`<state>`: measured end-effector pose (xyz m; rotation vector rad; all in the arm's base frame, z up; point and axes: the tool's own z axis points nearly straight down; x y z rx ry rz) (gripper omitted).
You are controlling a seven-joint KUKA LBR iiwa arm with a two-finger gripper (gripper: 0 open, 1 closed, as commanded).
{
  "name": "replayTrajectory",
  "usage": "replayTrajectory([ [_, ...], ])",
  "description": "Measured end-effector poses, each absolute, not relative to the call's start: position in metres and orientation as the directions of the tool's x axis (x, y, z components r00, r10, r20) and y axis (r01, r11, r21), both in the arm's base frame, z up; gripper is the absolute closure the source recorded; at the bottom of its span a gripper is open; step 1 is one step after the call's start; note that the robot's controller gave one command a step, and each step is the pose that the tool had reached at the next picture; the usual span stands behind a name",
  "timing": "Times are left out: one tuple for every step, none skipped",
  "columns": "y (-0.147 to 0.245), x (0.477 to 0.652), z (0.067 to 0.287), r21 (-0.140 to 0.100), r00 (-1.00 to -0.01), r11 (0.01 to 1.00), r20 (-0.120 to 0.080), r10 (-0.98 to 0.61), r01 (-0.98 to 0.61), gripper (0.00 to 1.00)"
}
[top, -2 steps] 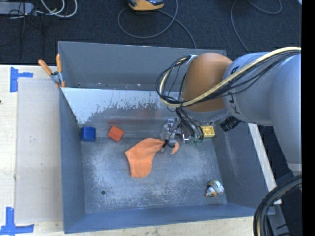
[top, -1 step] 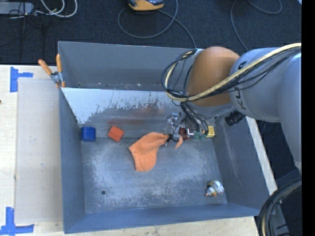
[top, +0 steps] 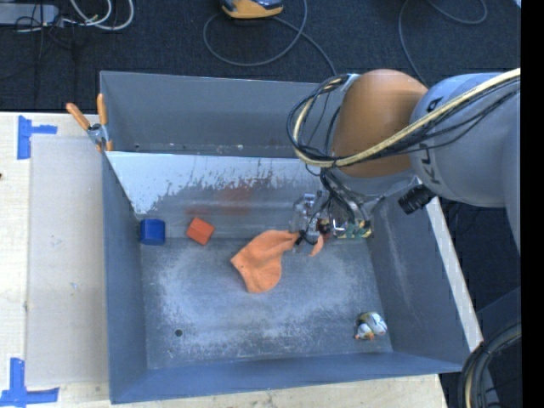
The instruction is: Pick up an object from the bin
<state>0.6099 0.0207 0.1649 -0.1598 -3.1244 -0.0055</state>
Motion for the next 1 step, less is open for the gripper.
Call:
replayTrajectory([
  [0.0152, 0.6223, 0.1968, 0.006, -0.994, 0.994, -0.019, 0.110, 0.110, 1.00],
])
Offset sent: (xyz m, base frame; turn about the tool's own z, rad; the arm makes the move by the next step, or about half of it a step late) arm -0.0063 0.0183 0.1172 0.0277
